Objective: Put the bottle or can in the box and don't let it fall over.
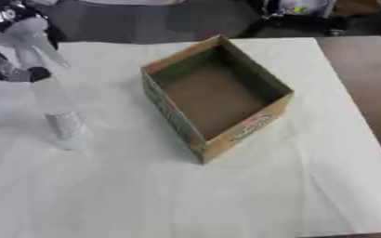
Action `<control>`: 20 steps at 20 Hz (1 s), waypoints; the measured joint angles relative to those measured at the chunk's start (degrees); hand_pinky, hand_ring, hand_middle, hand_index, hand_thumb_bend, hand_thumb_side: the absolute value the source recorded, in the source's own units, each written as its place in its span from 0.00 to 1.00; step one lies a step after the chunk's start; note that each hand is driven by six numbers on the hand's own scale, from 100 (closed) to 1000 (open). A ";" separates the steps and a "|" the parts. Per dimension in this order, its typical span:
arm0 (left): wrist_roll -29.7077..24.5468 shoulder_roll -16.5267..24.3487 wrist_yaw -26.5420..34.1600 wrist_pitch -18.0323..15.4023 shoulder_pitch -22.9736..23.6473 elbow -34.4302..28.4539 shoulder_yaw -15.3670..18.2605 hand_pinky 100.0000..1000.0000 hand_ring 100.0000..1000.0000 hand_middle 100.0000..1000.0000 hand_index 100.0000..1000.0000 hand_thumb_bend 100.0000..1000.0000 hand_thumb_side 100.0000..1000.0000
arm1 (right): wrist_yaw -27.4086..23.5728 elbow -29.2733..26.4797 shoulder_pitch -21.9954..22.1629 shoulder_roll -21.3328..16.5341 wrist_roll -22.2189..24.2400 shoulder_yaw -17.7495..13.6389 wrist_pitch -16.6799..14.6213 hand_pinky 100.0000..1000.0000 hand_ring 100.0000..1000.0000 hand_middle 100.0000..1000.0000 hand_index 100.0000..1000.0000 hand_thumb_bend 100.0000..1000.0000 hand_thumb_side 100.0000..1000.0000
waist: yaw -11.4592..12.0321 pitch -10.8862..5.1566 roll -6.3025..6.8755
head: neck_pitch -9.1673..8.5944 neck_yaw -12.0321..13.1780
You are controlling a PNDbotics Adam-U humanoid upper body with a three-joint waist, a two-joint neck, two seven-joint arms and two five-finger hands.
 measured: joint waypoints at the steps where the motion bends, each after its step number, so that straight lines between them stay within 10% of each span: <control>1: -0.01 0.00 -0.05 0.01 -0.04 0.00 -0.07 0.66 0.71 0.48 0.74 0.22 0.14 | -0.05 0.02 0.00 0.01 0.02 0.00 0.01 0.70 1.00 0.91 0.98 0.00 0.30 | -0.02 0.00 -0.01 | 0.00 0.00; 20: -1.25 -0.46 2.29 1.25 -1.92 -1.10 -0.10 0.66 0.71 0.49 0.76 0.21 0.19 | -0.27 0.46 0.06 0.42 0.28 -0.01 0.02 0.70 1.00 0.90 0.98 0.00 0.30 | 0.44 -0.01 -0.22 | 0.04 -0.06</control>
